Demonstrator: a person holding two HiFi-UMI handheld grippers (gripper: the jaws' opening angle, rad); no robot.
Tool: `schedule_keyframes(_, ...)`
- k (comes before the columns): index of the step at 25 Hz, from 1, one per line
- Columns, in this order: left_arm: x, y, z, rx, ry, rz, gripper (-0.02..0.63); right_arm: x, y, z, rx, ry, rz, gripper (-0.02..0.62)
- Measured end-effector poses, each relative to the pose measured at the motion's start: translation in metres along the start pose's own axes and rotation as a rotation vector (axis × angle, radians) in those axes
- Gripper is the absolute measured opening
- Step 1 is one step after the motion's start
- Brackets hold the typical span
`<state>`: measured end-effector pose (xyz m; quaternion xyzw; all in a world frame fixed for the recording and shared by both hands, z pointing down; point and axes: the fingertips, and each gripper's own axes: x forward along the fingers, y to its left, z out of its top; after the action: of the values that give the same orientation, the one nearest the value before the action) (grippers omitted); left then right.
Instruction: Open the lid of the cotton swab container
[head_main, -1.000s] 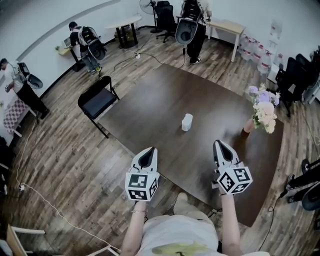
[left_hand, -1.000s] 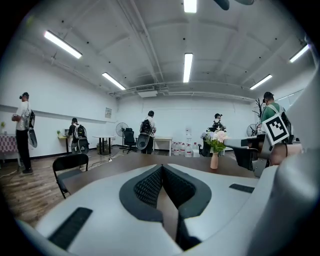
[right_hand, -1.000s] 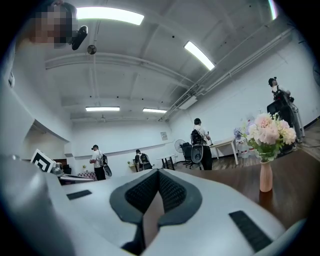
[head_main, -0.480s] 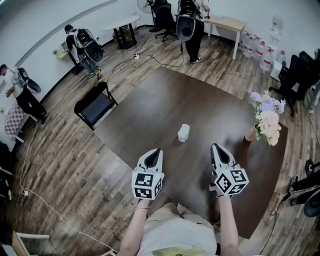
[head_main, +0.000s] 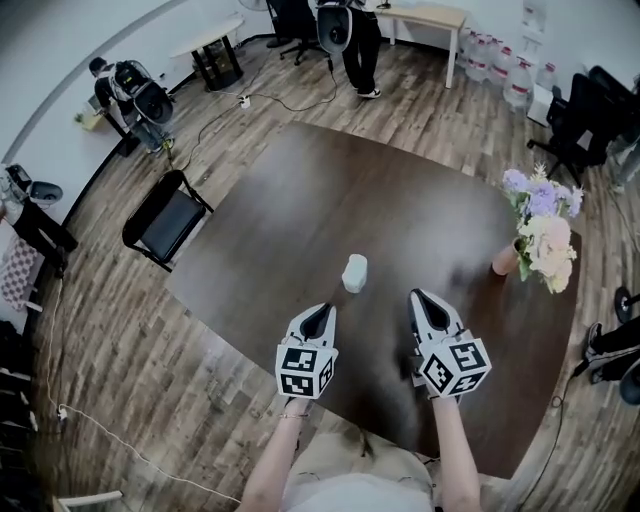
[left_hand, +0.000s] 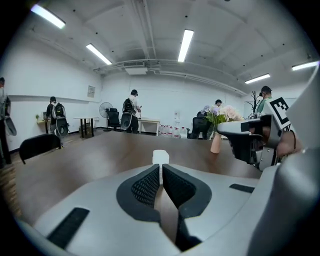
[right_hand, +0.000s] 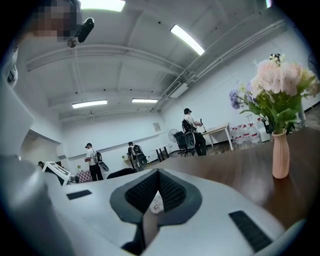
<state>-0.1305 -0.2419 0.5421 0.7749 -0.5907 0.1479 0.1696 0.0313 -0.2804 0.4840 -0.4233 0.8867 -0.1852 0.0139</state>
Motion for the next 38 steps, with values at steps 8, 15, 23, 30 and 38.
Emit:
schedule_keyframes(8,0.056,0.007,-0.025,-0.028,0.033,-0.032,0.028,0.022,-0.008,-0.023,0.019,0.025,-0.013,0.021)
schedule_keyframes(15,0.091,-0.003,-0.032,0.014,0.067,-0.092,0.239,0.024,-0.018,-0.031,0.035,0.035,-0.04,0.021)
schedule_keyframes(23,0.128,-0.004,-0.028,0.042,0.082,-0.09,0.278,0.021,-0.029,-0.034,0.036,0.045,-0.073,0.021)
schedule_keyframes(30,0.138,-0.003,-0.033,0.082,0.155,-0.05,0.273,0.015,-0.042,-0.032,0.057,0.031,-0.112,0.021)
schedule_keyframes(38,0.136,-0.005,-0.034,0.138,0.153,-0.069,0.215,0.01,-0.042,-0.039,0.066,0.045,-0.133,0.021)
